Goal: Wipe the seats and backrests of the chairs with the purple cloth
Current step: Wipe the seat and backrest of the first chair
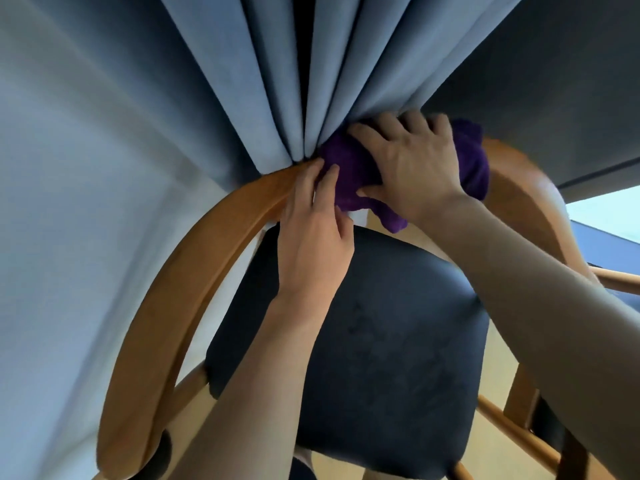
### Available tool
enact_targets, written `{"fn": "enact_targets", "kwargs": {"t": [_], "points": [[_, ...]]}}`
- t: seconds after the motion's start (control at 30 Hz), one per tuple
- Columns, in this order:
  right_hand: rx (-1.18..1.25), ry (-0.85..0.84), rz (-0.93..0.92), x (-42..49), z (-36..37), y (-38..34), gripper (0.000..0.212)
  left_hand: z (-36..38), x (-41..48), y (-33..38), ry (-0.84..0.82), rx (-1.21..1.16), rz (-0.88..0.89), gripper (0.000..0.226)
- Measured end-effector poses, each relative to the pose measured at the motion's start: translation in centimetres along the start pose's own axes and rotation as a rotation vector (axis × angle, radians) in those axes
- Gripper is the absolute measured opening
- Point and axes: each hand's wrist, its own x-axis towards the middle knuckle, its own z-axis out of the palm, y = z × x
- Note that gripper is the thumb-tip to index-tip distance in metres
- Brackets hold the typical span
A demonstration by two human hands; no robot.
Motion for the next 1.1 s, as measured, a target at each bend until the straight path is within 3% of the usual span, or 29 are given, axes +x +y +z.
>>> {"fn": "enact_targets", "kwargs": {"t": [0.17, 0.3, 0.43, 0.57, 0.67, 0.8, 0.9, 1.1], "points": [[0.096, -0.031, -0.133, 1.3, 0.9, -4.7, 0.084, -2.3, 0.3, -2.3, 0.071, 0.017, -0.027, 0.049], [0.232, 0.011, -0.162, 0.7, 0.2, -4.1, 0.088, -2.6, 2.1, -2.2, -0.001, 0.023, 0.01, 0.057], [0.131, 0.086, 0.031, -1.5, -0.4, -0.1, 0.095, -0.9, 4.8, -0.4, -0.152, 0.032, 0.165, 0.062], [0.059, 0.086, 0.123, -2.4, 0.3, 2.1, 0.08, 1.4, 7.6, 0.0, -0.311, 0.24, 0.28, 0.084], [0.052, 0.102, 0.16, -1.9, 0.9, 1.8, 0.074, 2.3, 7.7, -0.9, -0.262, 0.386, 0.278, 0.09], [0.054, 0.101, 0.17, -2.2, 0.9, 1.8, 0.086, 1.8, 7.0, -2.3, -0.16, 0.497, 0.226, 0.07], [0.054, 0.136, 0.153, -2.3, 0.9, 1.7, 0.076, 0.3, 5.8, -3.8, -0.127, 0.561, 0.163, 0.062], [0.065, 0.078, 0.206, -2.3, 0.1, 1.1, 0.086, -2.6, 3.2, -6.5, -0.107, 0.611, 0.083, 0.066]]}}
